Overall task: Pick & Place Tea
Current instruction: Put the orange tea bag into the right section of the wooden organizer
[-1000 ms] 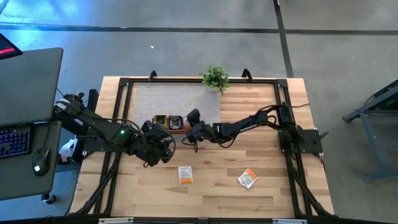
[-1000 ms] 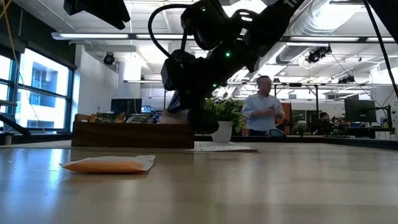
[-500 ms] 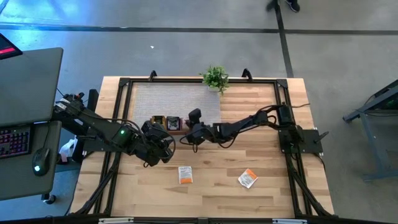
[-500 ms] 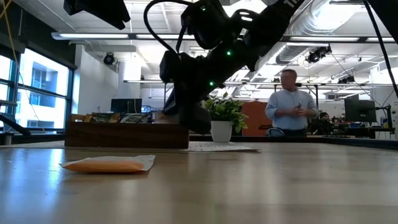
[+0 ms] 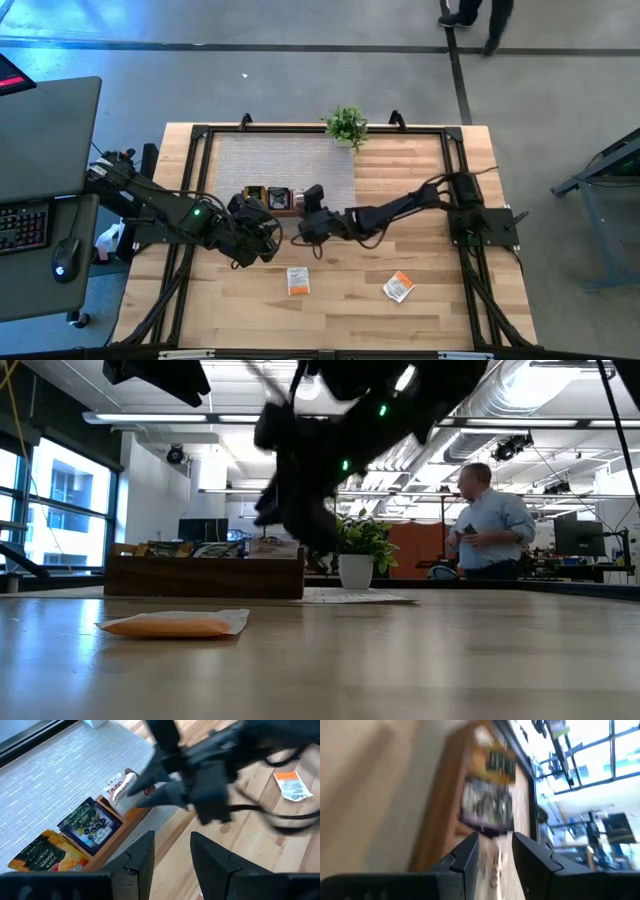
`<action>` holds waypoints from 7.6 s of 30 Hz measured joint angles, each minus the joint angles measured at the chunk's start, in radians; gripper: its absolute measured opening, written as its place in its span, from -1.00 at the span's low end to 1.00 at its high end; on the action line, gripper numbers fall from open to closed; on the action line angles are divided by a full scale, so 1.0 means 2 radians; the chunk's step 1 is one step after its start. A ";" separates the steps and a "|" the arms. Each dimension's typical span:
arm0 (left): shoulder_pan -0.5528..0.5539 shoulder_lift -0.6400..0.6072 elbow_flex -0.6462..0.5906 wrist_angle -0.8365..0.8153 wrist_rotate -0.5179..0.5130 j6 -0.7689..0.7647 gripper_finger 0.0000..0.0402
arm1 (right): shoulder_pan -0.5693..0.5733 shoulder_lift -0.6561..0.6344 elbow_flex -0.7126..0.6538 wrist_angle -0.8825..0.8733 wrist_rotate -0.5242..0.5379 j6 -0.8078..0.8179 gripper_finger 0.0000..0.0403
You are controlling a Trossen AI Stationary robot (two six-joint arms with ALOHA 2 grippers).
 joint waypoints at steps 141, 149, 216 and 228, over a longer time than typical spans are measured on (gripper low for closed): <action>-0.033 0.072 -0.189 0.316 0.128 -0.135 -0.38 | -0.021 0.030 -0.015 0.082 0.041 0.686 -0.96; -0.033 0.072 -0.189 0.284 0.134 -0.135 -0.38 | -0.028 0.030 -0.007 0.055 0.088 0.710 -0.96; -0.033 0.072 -0.188 0.482 0.104 -0.131 -0.38 | -0.047 0.030 -0.007 0.057 0.003 0.693 -0.79; -0.033 0.072 -0.188 0.481 0.107 -0.131 -0.38 | -0.054 0.030 -0.007 0.052 0.018 0.693 -0.78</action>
